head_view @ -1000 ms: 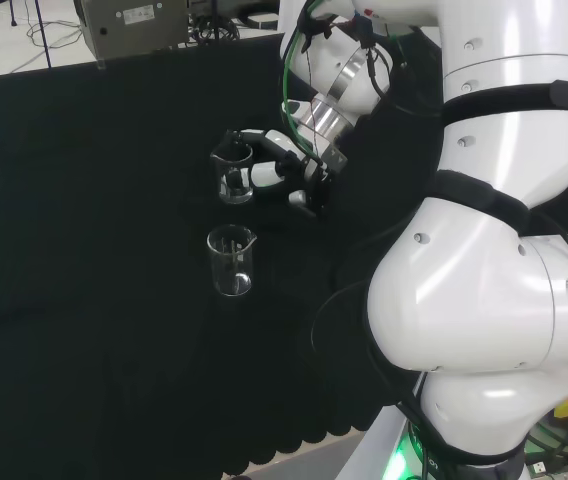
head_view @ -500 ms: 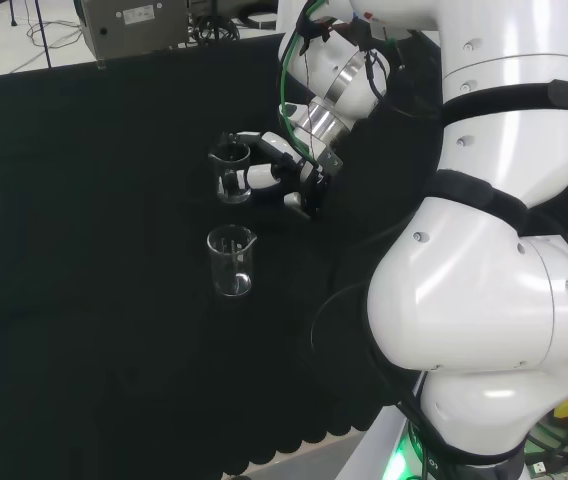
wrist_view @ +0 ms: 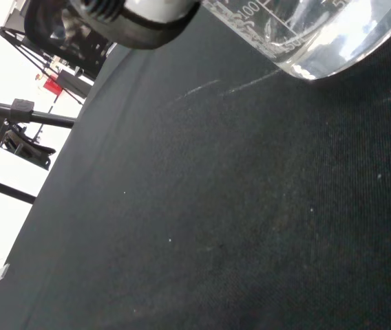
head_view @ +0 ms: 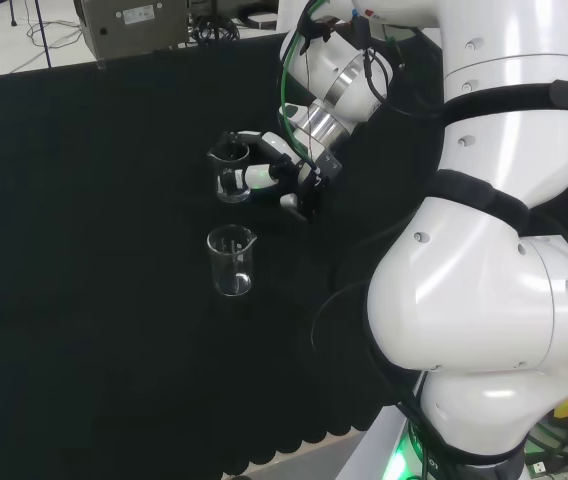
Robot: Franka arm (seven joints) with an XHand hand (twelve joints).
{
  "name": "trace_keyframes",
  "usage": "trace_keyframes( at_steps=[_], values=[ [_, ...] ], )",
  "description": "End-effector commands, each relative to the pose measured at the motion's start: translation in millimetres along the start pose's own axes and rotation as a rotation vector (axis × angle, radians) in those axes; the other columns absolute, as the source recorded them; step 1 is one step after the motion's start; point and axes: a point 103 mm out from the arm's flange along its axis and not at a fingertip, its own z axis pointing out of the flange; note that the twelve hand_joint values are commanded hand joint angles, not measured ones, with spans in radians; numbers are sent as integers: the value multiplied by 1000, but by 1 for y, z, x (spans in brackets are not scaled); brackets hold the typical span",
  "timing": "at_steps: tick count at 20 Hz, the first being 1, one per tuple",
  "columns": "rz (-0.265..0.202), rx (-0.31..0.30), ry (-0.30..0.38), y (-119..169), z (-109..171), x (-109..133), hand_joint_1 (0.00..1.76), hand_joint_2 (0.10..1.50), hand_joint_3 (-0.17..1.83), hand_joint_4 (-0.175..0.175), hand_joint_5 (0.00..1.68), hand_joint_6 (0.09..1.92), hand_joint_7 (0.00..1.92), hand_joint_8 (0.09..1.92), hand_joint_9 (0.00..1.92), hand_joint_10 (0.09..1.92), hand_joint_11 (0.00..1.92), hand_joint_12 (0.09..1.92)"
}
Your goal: Pick up the beaker on the right.
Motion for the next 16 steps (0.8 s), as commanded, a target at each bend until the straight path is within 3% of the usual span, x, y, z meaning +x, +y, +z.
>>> trace_keyframes(
  at_steps=[1,4,6,8,10,12,14,16],
  values=[
    [12,-3,14,1,3,0,931,893,-175,-26,496,108,306,661,430,593,22,1395],
    [20,-3,32,3,4,-1,940,897,-175,-23,512,247,347,683,475,573,42,1390],
    [33,-17,57,3,3,-2,969,913,-175,-18,546,647,438,707,553,558,110,1360],
    [54,-42,79,4,1,-2,1046,956,-175,-17,705,982,605,767,683,572,243,1333],
    [76,-82,106,3,-1,-2,1143,1089,-175,-19,936,1025,871,834,878,611,533,1219],
    [87,-108,106,2,-5,-1,1219,1135,-175,-9,1005,1063,1066,760,1011,688,882,1018],
    [96,-121,85,2,-11,0,1244,1138,-175,5,1018,1043,1158,720,1086,771,1036,875],
    [98,-133,46,2,-16,3,1344,1122,-175,-95,996,1084,1161,857,1203,544,1065,860]
  ],
)
